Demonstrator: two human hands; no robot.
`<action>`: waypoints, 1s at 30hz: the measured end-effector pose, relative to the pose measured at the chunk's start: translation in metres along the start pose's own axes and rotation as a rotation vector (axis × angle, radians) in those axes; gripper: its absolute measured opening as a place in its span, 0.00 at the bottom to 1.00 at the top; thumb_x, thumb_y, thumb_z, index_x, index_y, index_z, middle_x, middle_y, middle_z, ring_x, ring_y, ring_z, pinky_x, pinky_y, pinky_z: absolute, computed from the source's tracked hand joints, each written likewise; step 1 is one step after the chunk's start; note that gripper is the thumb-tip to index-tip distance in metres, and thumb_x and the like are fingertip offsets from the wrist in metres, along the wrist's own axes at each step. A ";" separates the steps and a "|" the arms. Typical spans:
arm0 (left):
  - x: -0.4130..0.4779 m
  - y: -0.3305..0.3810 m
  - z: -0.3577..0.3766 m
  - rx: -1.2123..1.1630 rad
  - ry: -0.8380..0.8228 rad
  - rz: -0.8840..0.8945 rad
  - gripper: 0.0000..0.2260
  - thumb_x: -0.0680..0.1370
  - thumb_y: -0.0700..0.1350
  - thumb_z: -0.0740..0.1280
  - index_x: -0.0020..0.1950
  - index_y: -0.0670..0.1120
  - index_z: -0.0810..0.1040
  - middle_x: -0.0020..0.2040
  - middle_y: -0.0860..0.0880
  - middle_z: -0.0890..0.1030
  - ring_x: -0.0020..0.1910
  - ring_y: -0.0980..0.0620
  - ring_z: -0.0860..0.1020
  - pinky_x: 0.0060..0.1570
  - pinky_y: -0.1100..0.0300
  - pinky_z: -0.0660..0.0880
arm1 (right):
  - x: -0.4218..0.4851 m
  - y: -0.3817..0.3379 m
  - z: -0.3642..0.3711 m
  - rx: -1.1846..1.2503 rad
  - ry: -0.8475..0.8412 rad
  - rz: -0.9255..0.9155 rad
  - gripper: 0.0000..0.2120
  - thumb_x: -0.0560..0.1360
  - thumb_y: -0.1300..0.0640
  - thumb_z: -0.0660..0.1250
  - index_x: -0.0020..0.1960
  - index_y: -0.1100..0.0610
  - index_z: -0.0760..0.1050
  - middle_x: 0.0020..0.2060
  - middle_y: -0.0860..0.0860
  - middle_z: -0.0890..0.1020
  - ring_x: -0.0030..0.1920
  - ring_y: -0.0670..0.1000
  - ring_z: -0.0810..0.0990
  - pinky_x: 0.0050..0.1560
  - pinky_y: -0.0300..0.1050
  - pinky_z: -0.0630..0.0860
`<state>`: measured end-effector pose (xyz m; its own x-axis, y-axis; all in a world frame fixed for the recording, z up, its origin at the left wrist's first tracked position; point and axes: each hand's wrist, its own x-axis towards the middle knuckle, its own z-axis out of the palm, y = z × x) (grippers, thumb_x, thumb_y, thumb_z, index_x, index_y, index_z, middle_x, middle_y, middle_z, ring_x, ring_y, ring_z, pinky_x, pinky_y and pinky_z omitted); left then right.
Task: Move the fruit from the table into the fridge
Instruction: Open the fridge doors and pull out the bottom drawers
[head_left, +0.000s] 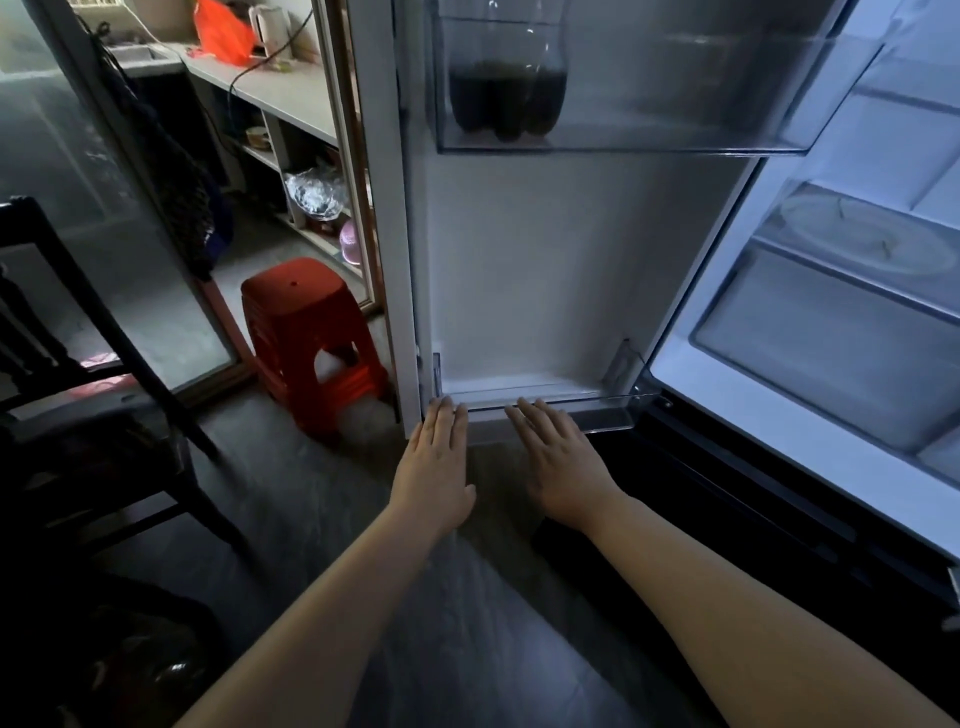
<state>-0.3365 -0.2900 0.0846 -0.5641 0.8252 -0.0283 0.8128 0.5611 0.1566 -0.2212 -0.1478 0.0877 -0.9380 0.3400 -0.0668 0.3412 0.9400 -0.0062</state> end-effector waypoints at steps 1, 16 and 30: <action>0.000 0.001 0.001 0.009 0.002 -0.004 0.43 0.76 0.54 0.65 0.76 0.44 0.35 0.77 0.44 0.37 0.75 0.47 0.37 0.74 0.51 0.44 | -0.001 0.002 -0.001 0.020 -0.005 -0.004 0.37 0.77 0.49 0.57 0.76 0.52 0.37 0.77 0.52 0.43 0.76 0.54 0.39 0.75 0.54 0.41; 0.002 0.073 -0.013 0.091 0.065 -0.013 0.40 0.79 0.55 0.58 0.73 0.46 0.27 0.73 0.45 0.27 0.72 0.45 0.29 0.73 0.46 0.40 | -0.051 0.059 -0.025 0.205 0.040 -0.027 0.40 0.78 0.52 0.61 0.76 0.50 0.35 0.76 0.49 0.37 0.75 0.50 0.34 0.75 0.52 0.40; 0.049 0.263 0.008 -0.034 0.098 0.546 0.33 0.80 0.54 0.56 0.77 0.47 0.40 0.77 0.49 0.37 0.75 0.50 0.35 0.72 0.55 0.36 | -0.186 0.194 -0.022 0.254 0.268 0.588 0.36 0.77 0.50 0.61 0.77 0.55 0.45 0.77 0.55 0.46 0.76 0.56 0.41 0.74 0.56 0.44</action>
<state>-0.1496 -0.1012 0.1166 -0.0745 0.9846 0.1579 0.9867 0.0499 0.1546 0.0178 -0.0277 0.1207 -0.5646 0.8168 0.1182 0.7703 0.5730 -0.2798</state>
